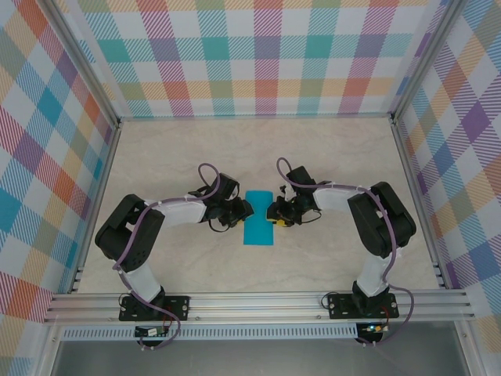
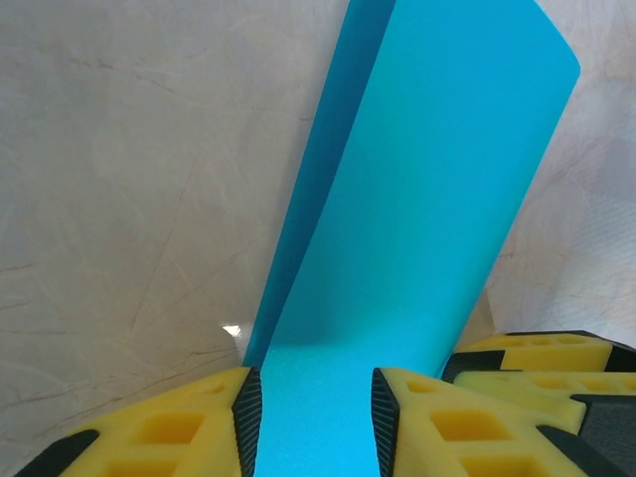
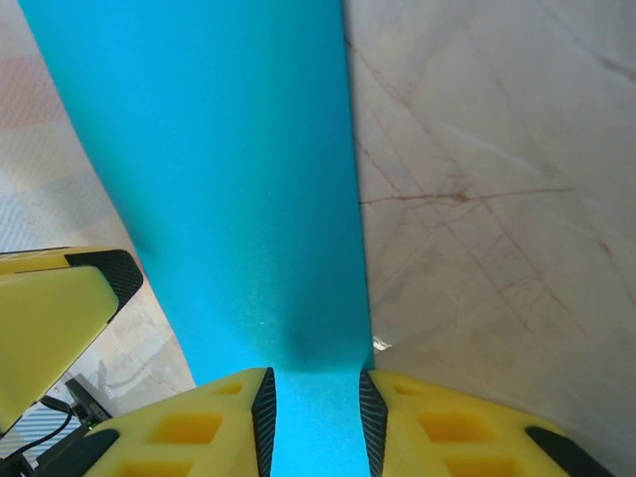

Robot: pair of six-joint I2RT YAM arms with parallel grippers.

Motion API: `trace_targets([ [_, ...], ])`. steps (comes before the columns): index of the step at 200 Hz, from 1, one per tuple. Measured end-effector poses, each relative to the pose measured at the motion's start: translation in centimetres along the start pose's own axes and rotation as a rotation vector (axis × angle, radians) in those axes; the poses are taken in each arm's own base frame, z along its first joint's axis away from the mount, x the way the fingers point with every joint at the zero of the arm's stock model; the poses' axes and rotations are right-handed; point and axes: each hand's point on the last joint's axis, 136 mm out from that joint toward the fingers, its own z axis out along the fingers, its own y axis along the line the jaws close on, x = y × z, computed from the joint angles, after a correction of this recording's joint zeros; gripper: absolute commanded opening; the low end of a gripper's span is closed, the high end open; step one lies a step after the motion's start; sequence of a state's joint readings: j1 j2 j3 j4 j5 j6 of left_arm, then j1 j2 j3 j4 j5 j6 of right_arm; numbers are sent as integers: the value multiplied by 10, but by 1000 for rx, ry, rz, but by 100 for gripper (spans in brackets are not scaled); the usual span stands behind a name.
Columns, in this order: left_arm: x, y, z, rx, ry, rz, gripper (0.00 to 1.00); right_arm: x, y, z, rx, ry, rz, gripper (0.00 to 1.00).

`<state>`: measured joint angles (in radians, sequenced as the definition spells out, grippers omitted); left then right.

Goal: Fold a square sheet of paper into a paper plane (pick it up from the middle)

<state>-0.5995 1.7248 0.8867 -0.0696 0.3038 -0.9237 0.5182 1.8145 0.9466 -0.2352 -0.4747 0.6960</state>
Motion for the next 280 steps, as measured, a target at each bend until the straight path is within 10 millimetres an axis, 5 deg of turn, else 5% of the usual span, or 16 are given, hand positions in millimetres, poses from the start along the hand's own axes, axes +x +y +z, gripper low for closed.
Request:
trace_targets([
  [280, -4, -9, -19, 14, -40, 33, 49, -6, 6, 4, -26, 0, -7, 32],
])
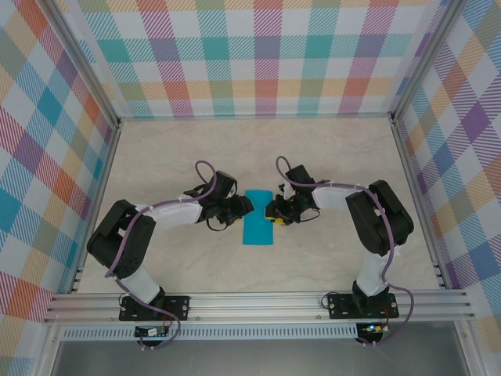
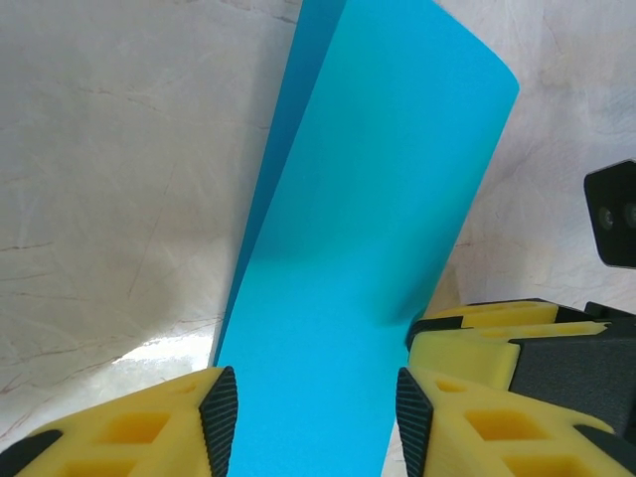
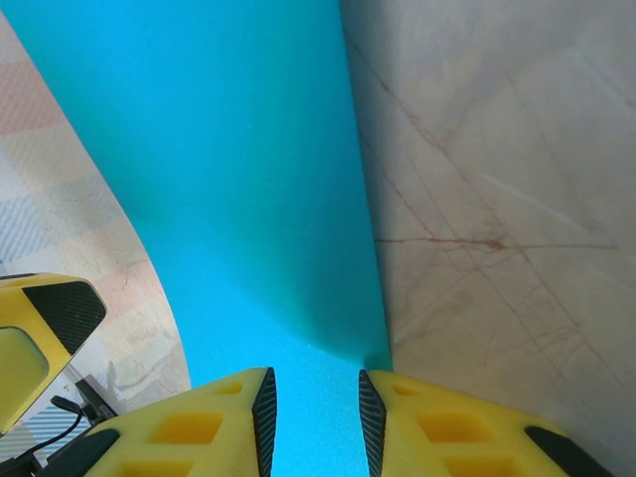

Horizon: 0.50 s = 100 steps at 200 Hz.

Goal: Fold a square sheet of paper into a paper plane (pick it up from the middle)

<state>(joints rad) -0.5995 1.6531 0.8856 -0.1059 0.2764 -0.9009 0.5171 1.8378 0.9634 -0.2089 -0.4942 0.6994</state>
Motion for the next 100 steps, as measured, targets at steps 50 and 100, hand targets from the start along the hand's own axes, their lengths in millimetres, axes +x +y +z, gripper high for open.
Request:
trace_targets([
  [50, 4, 6, 2, -10, 12, -5, 50, 0, 0, 0, 1, -1, 0, 31],
  [100, 15, 17, 5, -19, 47, -30, 51, 0, -1, 0, 4, -2, 5, 30],
])
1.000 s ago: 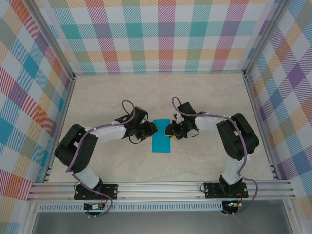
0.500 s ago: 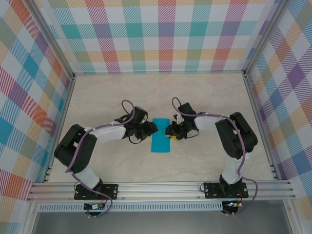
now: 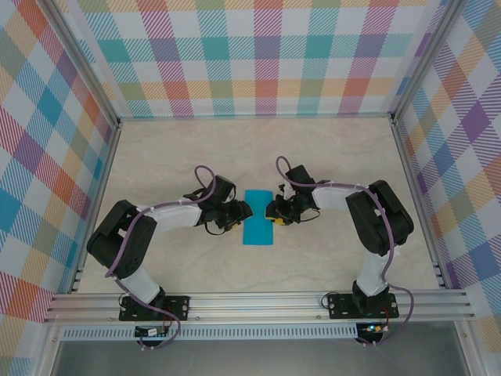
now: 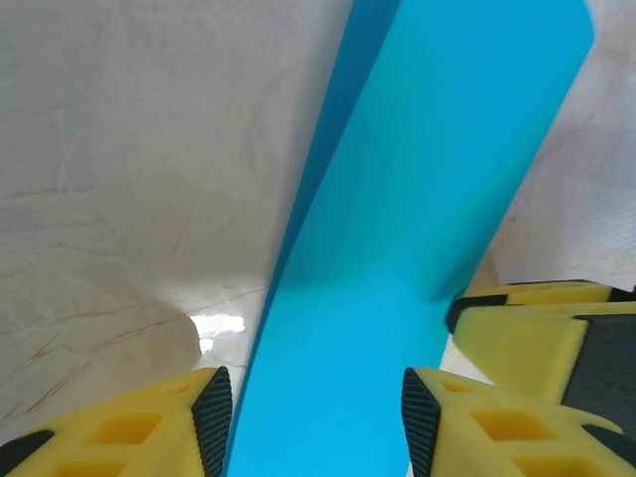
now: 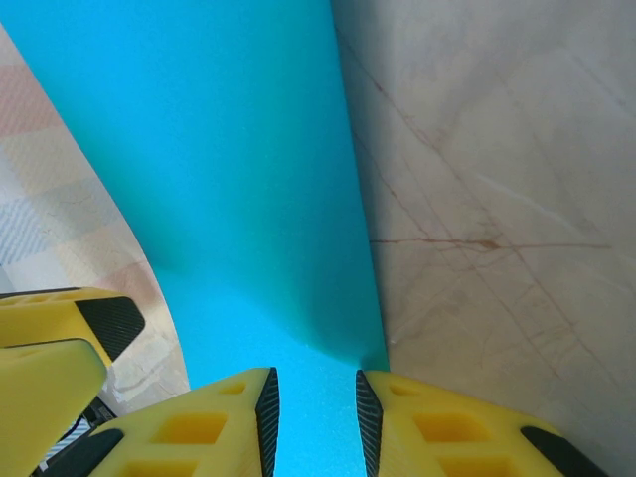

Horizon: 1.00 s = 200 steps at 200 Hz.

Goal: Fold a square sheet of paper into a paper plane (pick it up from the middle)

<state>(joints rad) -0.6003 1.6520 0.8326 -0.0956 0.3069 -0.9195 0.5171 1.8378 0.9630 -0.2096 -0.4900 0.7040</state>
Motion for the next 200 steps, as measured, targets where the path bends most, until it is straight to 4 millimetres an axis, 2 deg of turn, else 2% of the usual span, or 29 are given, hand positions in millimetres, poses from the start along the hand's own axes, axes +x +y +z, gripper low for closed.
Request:
trace_targets([
  [56, 13, 1, -2, 0, 22, -2, 51, 0, 0, 0, 1, -1, 13, 30],
  [91, 31, -4, -12, 27, 33, -2, 54, 0, 0, 0, 2, -2, 14, 30],
  [111, 41, -1, -15, 27, 43, -11, 54, 0, 0, 0, 2, -2, 14, 30],
  [137, 47, 7, -13, 11, 56, -23, 54, 0, 0, 0, 3, -2, 14, 30],
  [159, 49, 5, -11, 18, 59, -26, 53, 0, 0, 0, 3, -2, 14, 30],
  [200, 55, 7, 3, 13, 86, -20, 52, 0, 0, 0, 2, -3, 14, 30],
])
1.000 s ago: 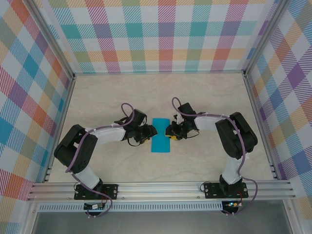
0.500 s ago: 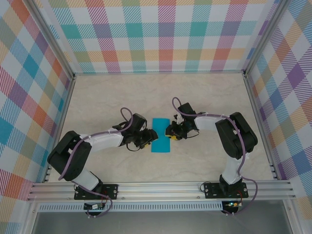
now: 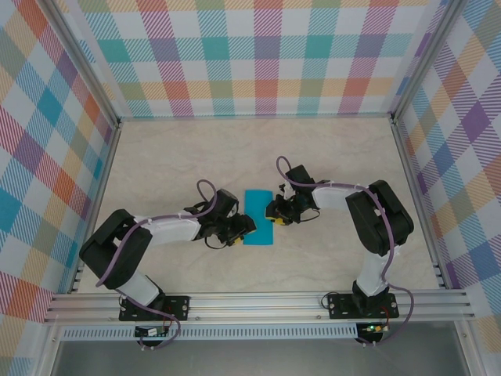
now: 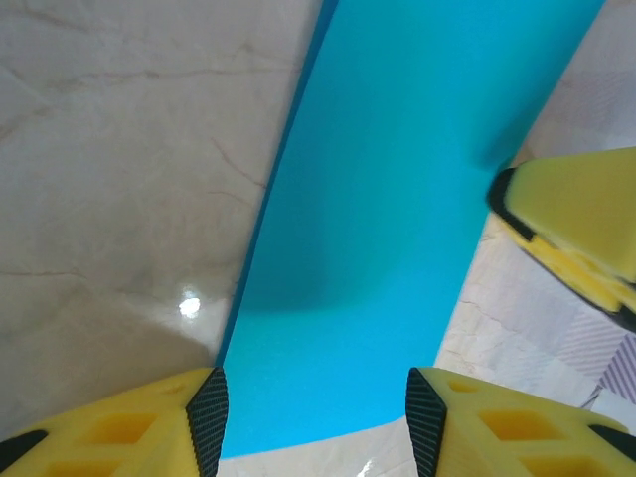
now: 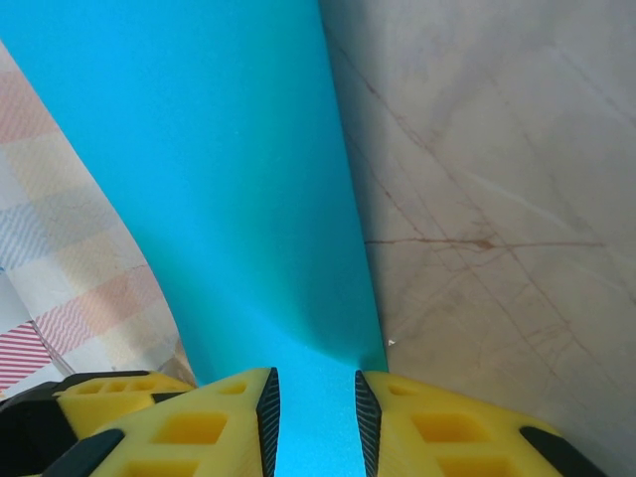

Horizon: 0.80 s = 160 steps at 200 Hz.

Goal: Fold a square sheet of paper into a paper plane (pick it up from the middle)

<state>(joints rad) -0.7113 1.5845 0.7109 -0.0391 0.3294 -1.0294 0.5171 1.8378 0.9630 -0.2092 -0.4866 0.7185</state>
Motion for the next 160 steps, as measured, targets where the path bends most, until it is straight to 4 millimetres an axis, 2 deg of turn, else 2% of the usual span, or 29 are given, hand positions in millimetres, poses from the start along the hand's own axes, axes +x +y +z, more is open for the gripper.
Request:
trace_targets([
  [105, 2, 4, -5, -42, -38, 22, 57, 0, -1, 1, -2, -1, -1, 30],
  [160, 2, 5, -4, -46, -35, 20, 53, 0, -1, 1, -2, -1, -1, 30],
])
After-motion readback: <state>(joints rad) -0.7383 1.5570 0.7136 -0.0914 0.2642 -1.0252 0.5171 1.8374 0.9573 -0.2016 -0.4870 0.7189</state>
